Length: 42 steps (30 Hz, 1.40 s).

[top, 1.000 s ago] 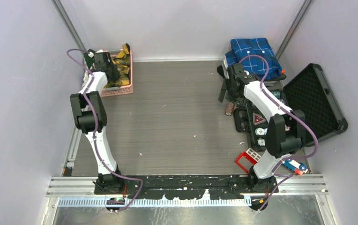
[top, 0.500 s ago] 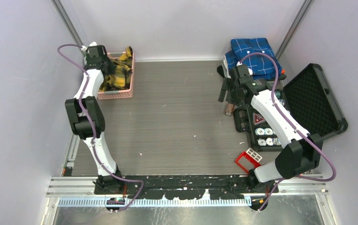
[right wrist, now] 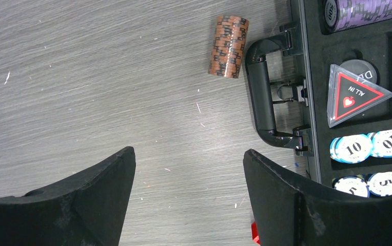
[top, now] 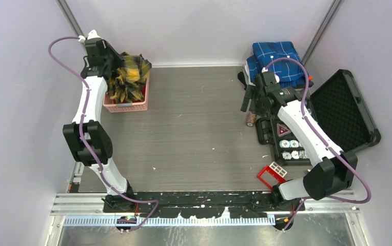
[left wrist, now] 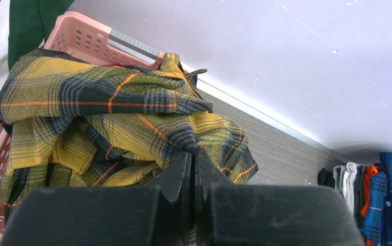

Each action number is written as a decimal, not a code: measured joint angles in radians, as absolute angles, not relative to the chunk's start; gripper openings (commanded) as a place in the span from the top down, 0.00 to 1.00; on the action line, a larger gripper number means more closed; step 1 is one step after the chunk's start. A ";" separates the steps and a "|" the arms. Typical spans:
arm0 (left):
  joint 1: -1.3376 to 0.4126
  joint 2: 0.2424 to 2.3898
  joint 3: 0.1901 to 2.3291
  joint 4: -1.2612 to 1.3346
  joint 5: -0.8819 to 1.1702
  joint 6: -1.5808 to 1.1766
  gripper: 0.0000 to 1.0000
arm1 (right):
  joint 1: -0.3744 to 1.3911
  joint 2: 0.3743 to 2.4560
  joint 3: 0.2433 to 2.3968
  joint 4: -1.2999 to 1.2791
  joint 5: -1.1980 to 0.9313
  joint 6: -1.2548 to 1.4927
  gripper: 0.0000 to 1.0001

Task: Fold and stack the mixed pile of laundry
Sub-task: Pick up the shirt from the bin.

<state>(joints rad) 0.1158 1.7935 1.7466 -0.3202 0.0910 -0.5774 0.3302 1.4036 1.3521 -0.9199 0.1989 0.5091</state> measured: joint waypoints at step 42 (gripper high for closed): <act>-0.044 1.548 1.405 -0.556 -0.261 -0.525 0.32 | 0.372 1.400 1.282 -0.897 0.155 0.527 0.19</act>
